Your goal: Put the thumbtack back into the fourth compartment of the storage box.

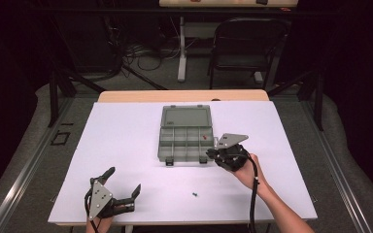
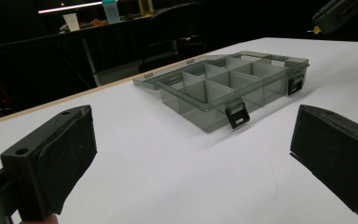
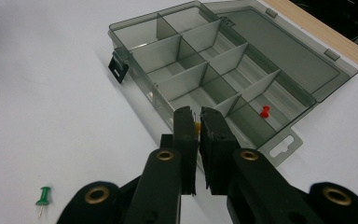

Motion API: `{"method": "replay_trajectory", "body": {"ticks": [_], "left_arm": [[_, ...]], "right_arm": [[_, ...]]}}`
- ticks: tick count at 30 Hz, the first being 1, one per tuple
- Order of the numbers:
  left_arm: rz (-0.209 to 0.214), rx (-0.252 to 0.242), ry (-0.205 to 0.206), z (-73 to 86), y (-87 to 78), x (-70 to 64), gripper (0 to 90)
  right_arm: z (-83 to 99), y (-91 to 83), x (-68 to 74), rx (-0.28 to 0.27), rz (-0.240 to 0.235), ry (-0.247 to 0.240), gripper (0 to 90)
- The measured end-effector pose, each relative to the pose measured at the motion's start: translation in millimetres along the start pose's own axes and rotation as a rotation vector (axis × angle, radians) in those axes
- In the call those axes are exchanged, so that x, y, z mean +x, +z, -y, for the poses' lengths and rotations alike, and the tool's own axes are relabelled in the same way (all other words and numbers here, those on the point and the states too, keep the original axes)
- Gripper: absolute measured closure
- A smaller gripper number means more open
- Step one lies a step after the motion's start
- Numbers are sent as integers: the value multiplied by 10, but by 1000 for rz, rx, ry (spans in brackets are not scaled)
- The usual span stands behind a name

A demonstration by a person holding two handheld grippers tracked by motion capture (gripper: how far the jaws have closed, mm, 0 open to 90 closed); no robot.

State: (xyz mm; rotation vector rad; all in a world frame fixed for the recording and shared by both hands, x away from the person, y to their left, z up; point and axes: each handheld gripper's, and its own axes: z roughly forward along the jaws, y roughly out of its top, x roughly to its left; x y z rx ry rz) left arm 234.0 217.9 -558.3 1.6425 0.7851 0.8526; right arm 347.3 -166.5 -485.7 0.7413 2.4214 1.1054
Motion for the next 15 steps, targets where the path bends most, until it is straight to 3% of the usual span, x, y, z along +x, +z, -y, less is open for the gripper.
{"method": "replay_trajectory", "body": {"ticks": [15], "left_arm": [[0, 1, 0, 1, -2, 2, 2]], "right_arm": [[-137, 125, -167, 10, 24, 11, 855]]}}
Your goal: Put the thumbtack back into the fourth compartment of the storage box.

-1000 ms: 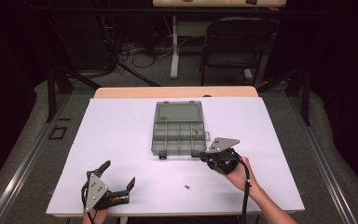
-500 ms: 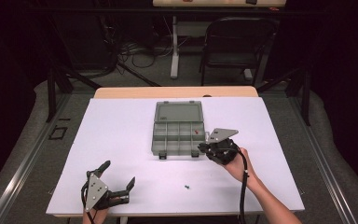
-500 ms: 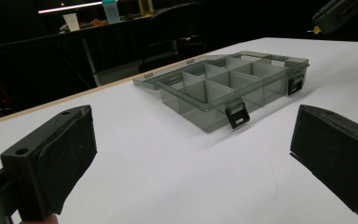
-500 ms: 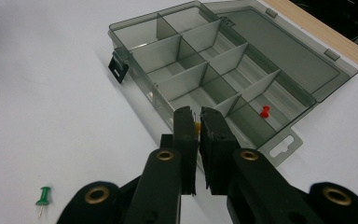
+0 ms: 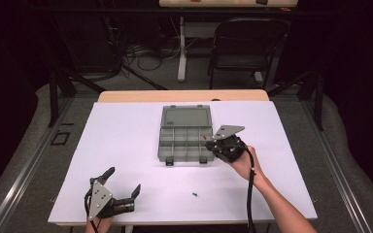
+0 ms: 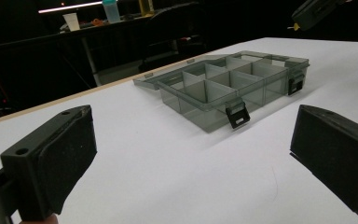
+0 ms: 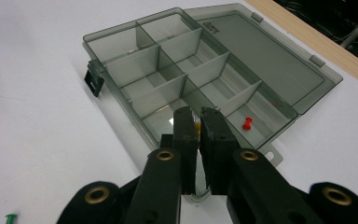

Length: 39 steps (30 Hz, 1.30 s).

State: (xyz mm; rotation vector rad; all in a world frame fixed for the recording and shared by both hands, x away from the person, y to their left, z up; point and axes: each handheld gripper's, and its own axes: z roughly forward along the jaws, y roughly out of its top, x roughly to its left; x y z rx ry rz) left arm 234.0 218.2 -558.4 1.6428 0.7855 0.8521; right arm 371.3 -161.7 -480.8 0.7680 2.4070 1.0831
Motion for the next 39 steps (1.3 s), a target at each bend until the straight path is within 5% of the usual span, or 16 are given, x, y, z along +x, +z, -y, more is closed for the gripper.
{"method": "replay_trajectory", "body": {"ticks": [39], "left_arm": [[0, 1, -1, 3, 3, 3, 2]], "right_arm": [[-194, 659, -512, 143, 66, 67, 854]]}}
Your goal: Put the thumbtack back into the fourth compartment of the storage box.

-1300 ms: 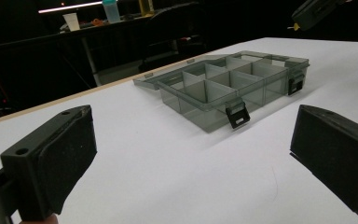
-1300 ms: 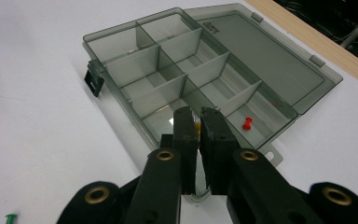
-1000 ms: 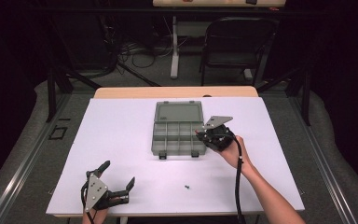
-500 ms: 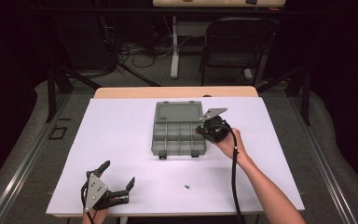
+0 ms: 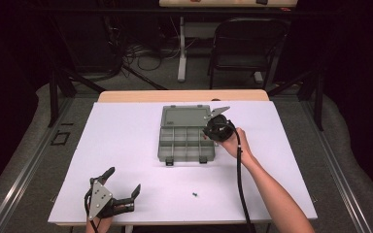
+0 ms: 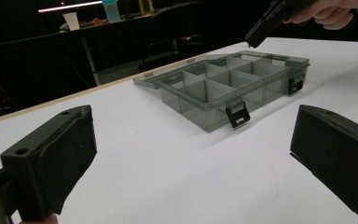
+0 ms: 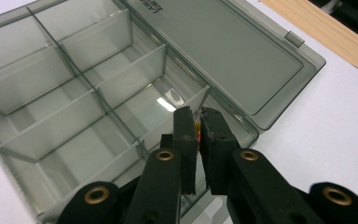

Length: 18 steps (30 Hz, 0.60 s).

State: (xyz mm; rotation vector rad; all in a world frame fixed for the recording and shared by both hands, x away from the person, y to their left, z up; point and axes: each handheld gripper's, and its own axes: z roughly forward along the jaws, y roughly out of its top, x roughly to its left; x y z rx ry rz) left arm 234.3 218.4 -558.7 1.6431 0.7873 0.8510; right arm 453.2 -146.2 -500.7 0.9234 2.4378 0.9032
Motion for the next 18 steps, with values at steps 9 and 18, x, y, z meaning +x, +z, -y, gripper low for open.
{"method": "replay_trajectory", "body": {"ticks": [9, 18], "left_arm": [[2, 0, 0, -1, -1, 0, 2], [0, -4, -1, 0, -6, 5, 2]], "right_arm": [[-37, 141, -40, 25, 22, 18, 849], [-42, 140, -78, 17, 20, 52, 670]]}}
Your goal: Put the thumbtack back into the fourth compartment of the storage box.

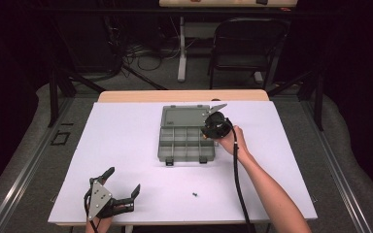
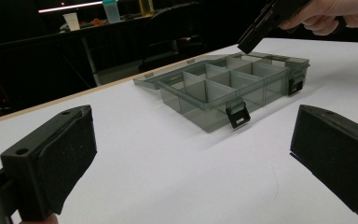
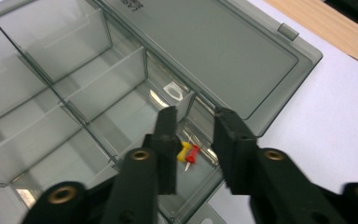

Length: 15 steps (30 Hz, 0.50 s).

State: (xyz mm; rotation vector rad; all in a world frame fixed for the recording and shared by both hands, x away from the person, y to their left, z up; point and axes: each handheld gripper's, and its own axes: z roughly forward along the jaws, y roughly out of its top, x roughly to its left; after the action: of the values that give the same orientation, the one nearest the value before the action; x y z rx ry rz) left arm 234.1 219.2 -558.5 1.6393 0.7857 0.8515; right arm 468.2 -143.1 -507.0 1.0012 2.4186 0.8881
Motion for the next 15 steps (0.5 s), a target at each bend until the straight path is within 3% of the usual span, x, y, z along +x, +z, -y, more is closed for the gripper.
{"method": "replay_trajectory", "body": {"ticks": [7, 15], "left_arm": [[1, 1, 0, -1, 0, -1, 2], [1, 1, 1, -3, -1, -7, 2]], "right_arm": [[31, -176, 7, -55, -25, 19, 373], [129, -423, 144, -102, -73, -21, 162]]}}
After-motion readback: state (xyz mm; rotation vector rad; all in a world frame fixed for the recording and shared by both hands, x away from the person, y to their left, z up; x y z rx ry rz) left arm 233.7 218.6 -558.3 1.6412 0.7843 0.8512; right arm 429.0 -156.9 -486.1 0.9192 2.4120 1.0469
